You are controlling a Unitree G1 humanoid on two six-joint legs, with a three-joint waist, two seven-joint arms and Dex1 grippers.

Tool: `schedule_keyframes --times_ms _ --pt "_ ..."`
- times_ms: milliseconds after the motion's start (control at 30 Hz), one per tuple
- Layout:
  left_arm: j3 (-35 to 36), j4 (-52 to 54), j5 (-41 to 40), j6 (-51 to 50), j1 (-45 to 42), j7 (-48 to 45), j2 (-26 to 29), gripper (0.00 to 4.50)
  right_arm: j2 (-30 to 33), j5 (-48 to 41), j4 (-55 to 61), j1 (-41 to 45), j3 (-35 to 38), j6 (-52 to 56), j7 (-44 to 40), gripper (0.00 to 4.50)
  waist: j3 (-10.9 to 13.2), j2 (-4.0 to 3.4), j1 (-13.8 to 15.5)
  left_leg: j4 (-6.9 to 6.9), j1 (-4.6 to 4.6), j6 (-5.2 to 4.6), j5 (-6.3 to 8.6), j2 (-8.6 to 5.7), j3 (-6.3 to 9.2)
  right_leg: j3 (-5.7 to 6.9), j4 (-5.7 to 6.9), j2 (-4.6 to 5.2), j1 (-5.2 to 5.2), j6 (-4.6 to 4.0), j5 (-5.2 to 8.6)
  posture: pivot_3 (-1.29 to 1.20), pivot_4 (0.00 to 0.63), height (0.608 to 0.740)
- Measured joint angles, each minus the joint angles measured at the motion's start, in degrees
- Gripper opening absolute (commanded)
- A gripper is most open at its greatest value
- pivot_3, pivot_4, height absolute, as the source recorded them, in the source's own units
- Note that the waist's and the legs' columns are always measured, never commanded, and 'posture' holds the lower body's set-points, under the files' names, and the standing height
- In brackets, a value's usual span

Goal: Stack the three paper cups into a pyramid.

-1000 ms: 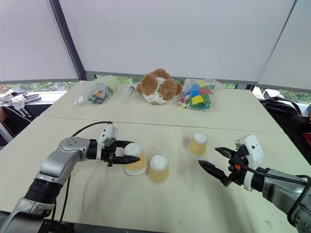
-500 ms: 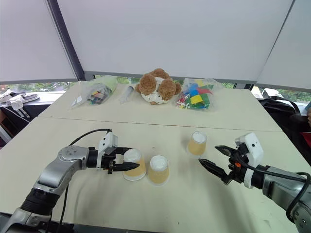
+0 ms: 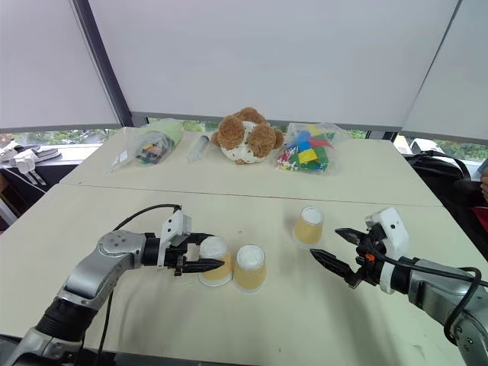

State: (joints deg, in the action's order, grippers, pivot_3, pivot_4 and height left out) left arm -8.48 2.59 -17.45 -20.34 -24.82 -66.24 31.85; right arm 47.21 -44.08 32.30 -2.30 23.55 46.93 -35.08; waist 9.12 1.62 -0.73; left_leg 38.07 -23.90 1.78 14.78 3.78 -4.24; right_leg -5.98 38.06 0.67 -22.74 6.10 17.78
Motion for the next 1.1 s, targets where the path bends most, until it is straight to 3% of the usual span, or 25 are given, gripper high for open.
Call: schedule_keyframes --times_ms 33,367,667,867,1100 --pt "0.0 0.0 0.0 0.0 0.0 0.2 -0.1 4.45 0.0 0.0 0.0 0.0 0.0 0.0 0.0 4.50 0.0 0.00 0.0 0.00 0.00 0.00 0.00 0.00 0.00 0.00 0.00 0.00 0.00 0.00 0.00 0.00 0.150 0.740" --pt "1.1 3.2 -2.3 -3.7 -0.7 1.7 0.8 4.45 -0.3 0.1 -0.1 0.0 0.0 -0.1 -0.1 4.50 0.0 0.01 0.0 0.00 0.00 0.00 0.00 0.00 0.00 0.00 0.00 0.00 0.00 0.00 0.00 0.00 0.150 0.740" --pt "9.3 14.0 -10.0 -14.0 1.6 0.3 13.6 4.45 -4.0 3.1 -9.1 6.0 -1.2 -6.2 -0.1 4.50 0.0 -0.03 -0.4 -0.11 0.11 0.00 0.00 0.03 -0.07 -0.01 0.00 -0.01 -0.01 -0.01 0.01 0.00 0.150 0.740" --pt "16.4 21.3 -17.5 -22.6 5.6 1.9 19.2 4.45 -6.5 8.0 -18.3 12.0 -7.4 -11.1 -1.7 4.50 0.1 0.01 -0.2 -0.11 0.10 0.00 0.00 0.04 -0.10 -0.03 -0.01 0.01 -0.02 -0.02 0.02 0.00 0.150 0.740" --pt "21.9 28.9 -26.3 -30.6 8.1 7.6 20.5 4.45 -9.6 11.6 -27.2 17.5 -12.5 -15.2 -5.3 4.50 0.1 -0.02 -0.2 -0.12 0.12 0.00 0.00 0.03 -0.10 -0.03 0.00 0.01 -0.02 -0.01 0.01 0.00 0.150 0.740"
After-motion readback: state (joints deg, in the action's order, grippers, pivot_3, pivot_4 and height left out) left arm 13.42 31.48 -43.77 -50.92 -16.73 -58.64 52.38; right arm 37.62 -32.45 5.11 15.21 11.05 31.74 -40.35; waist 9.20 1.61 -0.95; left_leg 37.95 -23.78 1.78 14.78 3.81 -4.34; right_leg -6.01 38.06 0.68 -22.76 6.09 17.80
